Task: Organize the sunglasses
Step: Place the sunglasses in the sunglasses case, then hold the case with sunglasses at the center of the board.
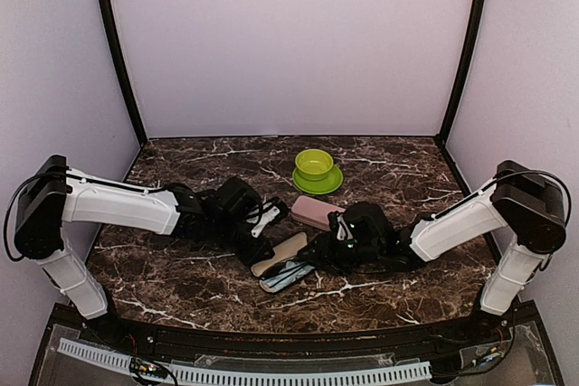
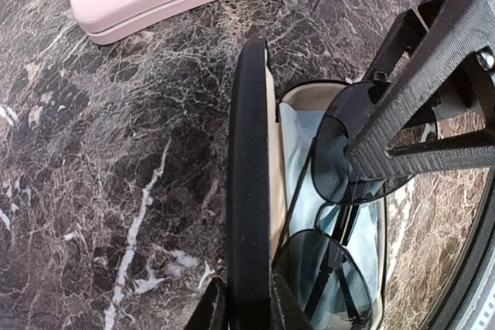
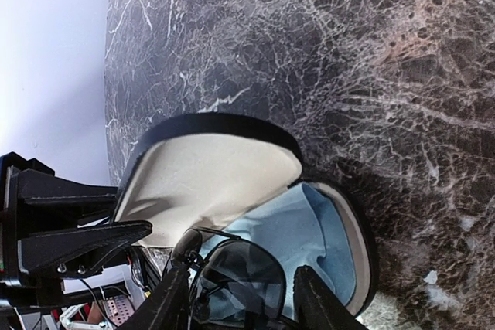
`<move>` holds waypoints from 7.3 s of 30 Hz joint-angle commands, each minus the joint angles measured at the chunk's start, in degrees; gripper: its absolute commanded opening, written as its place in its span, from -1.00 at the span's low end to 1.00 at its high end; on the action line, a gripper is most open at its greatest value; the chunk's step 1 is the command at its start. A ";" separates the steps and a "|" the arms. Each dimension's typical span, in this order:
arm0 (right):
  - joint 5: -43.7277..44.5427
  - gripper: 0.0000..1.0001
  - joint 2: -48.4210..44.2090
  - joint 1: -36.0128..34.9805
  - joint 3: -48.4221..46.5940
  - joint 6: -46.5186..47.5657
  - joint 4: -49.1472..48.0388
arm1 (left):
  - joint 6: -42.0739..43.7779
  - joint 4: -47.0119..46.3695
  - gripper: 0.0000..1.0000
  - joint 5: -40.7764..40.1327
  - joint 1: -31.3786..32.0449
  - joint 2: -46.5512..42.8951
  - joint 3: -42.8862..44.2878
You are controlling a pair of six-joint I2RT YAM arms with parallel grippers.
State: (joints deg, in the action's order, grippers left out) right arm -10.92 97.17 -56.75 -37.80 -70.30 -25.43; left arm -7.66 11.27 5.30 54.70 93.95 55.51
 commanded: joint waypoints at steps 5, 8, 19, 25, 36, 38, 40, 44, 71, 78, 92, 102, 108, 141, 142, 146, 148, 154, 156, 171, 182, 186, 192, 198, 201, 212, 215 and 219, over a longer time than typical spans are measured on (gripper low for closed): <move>-0.25 -0.03 -1.07 -0.71 -2.04 2.39 1.49 | 4.37 1.93 -0.65 -8.78 3.70 -1.65 2.78; -0.01 -0.02 -1.43 -0.73 -2.45 3.23 2.50 | 5.20 1.74 -0.66 -10.98 4.49 -1.94 2.65; 0.78 0.03 -3.17 -0.73 -3.36 5.10 5.13 | 8.51 0.01 -0.66 -18.66 6.81 -4.05 1.69; 1.47 0.06 -3.63 -0.71 -4.63 6.52 7.24 | 10.19 -1.24 -0.66 -20.66 7.40 -4.92 0.60; 2.63 0.06 -2.19 -0.60 -7.24 9.91 12.58 | 11.26 -2.83 -0.66 -21.29 7.70 -5.45 -0.60; 2.73 0.06 -2.07 -0.62 -7.07 10.03 12.69 | 11.26 -2.92 -0.65 -21.34 7.71 -5.28 -0.70; 2.85 0.07 -2.19 -0.64 -6.86 10.15 12.99 | 11.19 -3.08 -0.66 -21.46 7.71 -5.06 -0.74; 3.68 0.12 -2.57 -0.65 -7.05 10.97 14.32 | 11.20 -3.36 -0.65 -21.54 7.69 -4.67 -0.85; 6.11 -0.03 -2.07 -0.55 -9.26 15.99 18.40 | 11.70 -8.32 -0.65 -20.59 7.79 -3.90 -4.53; 5.07 -0.17 -0.29 -0.63 -11.35 17.76 19.76 | 11.53 -8.26 -0.66 -20.90 8.05 -3.55 -4.61; 4.44 -0.31 0.52 -0.64 -12.42 22.67 23.78 | 11.43 -8.15 -0.65 -21.65 8.13 -3.35 -4.71; 4.87 -0.22 -1.10 -1.18 -15.03 28.32 24.84 | 11.28 -8.02 -0.65 -21.82 8.13 -3.09 -4.72; 7.51 -0.04 -2.30 -2.94 -15.64 29.48 25.03 | 11.22 -8.35 -0.65 -21.91 8.14 -3.24 -4.95; 14.08 -0.02 -7.44 -3.11 -13.03 28.79 30.62 | 11.47 -9.69 -0.65 -22.20 8.92 -3.32 -6.20; 14.02 -0.02 -7.31 -3.13 -13.00 28.69 30.51 | 11.38 -9.69 -0.64 -22.10 8.93 -3.21 -6.20; 12.07 -0.02 -6.58 -3.09 -12.61 28.10 29.47 | 11.17 -9.98 -0.65 -22.38 9.17 -3.12 -6.58; 10.92 -0.03 -6.36 -3.04 -12.20 27.68 28.80 | 11.30 -10.16 -0.66 -22.97 9.60 -2.93 -6.64; 8.72 -0.09 -7.43 -2.63 -8.88 25.68 26.43 | 11.92 -10.73 -0.69 -25.01 10.89 -2.47 -6.38; 8.28 -0.17 -7.56 -2.22 -7.96 24.99 26.27 | 12.19 -10.82 -0.69 -25.60 11.16 -2.26 -6.30; 7.06 -0.50 -6.29 2.18 -6.61 24.39 26.08 | 12.50 -10.70 -0.69 -26.83 12.01 -1.67 -5.76; 4.32 -0.54 -1.60 2.57 -9.13 24.97 25.43 | 12.53 -10.48 -0.68 -27.45 12.22 -1.66 -5.83; 4.98 -0.53 -2.56 2.61 -8.79 24.41 25.54 | 12.39 -10.48 -0.68 -27.36 12.35 -1.58 -5.76; 5.69 -0.54 -4.03 2.70 -8.30 23.67 25.19 | 12.49 -10.43 -0.68 -27.53 12.37 -1.40 -5.69; 5.17 -0.53 -4.59 2.78 -8.71 23.72 25.43 | 12.32 -10.39 -0.68 -27.55 12.45 -1.29 -5.72; 5.39 -0.53 -4.65 2.79 -8.69 23.63 25.68 | 12.32 -10.43 -0.68 -27.54 12.50 -1.31 -5.67; 3.94 -0.53 -2.87 2.79 -9.01 23.55 24.52 | 12.13 -10.39 -0.68 -27.76 12.63 -1.47 -5.85; 3.72 -0.54 -2.18 2.70 -9.13 23.47 24.54 | 12.23 -10.39 -0.68 -27.75 12.63 -1.40 -5.86; 3.46 -0.55 -1.48 2.68 -9.18 23.46 24.34 | 12.15 -10.52 -0.68 -27.65 12.63 -1.31 -5.76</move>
State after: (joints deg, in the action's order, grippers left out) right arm -6.81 94.50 -54.35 -45.54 -46.44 1.21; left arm 4.36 0.89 -23.18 66.76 92.25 49.93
